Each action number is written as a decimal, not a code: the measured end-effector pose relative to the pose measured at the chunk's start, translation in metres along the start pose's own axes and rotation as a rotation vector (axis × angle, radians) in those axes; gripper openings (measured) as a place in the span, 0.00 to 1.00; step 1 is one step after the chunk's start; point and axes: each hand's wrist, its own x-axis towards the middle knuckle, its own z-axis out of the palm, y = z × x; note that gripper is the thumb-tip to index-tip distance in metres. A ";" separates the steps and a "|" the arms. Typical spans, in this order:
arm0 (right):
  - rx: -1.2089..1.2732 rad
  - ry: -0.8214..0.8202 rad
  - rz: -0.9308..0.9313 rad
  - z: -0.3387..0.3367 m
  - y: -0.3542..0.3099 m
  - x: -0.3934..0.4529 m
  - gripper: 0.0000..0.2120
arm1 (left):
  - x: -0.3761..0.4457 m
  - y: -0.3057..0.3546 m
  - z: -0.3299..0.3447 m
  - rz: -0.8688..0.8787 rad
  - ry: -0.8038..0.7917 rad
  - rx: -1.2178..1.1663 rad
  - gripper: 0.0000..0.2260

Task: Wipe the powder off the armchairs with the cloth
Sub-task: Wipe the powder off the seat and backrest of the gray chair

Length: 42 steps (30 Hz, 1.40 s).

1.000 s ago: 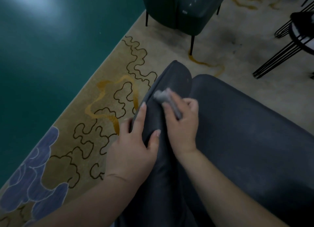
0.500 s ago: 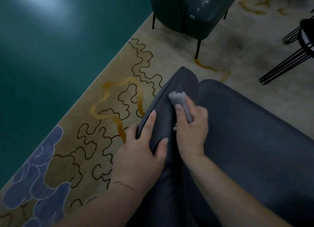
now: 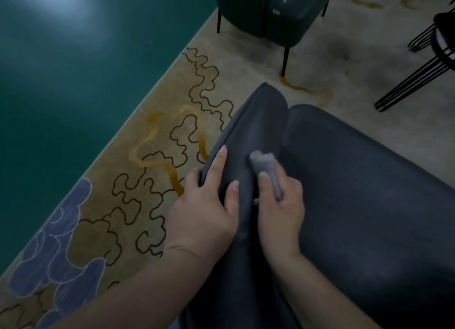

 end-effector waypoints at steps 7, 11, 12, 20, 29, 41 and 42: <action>-0.081 0.000 -0.078 0.010 -0.008 0.052 0.17 | 0.000 0.003 0.000 -0.030 0.005 0.031 0.26; 0.068 0.070 0.132 0.002 0.007 0.030 0.14 | -0.001 0.002 0.000 -0.045 0.003 0.026 0.28; 0.084 0.075 0.156 -0.003 0.009 0.016 0.12 | -0.002 0.002 0.001 -0.044 0.002 0.033 0.28; 0.005 -0.021 0.016 -0.007 -0.018 0.014 0.16 | -0.004 0.000 0.003 0.072 0.023 0.079 0.33; 0.071 -0.113 0.123 -0.040 -0.007 -0.073 0.15 | -0.005 -0.003 0.000 0.104 0.006 -0.005 0.28; 0.030 -0.081 0.195 -0.050 0.009 -0.072 0.11 | -0.011 0.000 0.002 0.294 0.065 0.275 0.25; 0.025 -0.096 0.231 -0.057 0.013 -0.079 0.13 | -0.011 0.000 0.003 0.338 0.086 0.313 0.24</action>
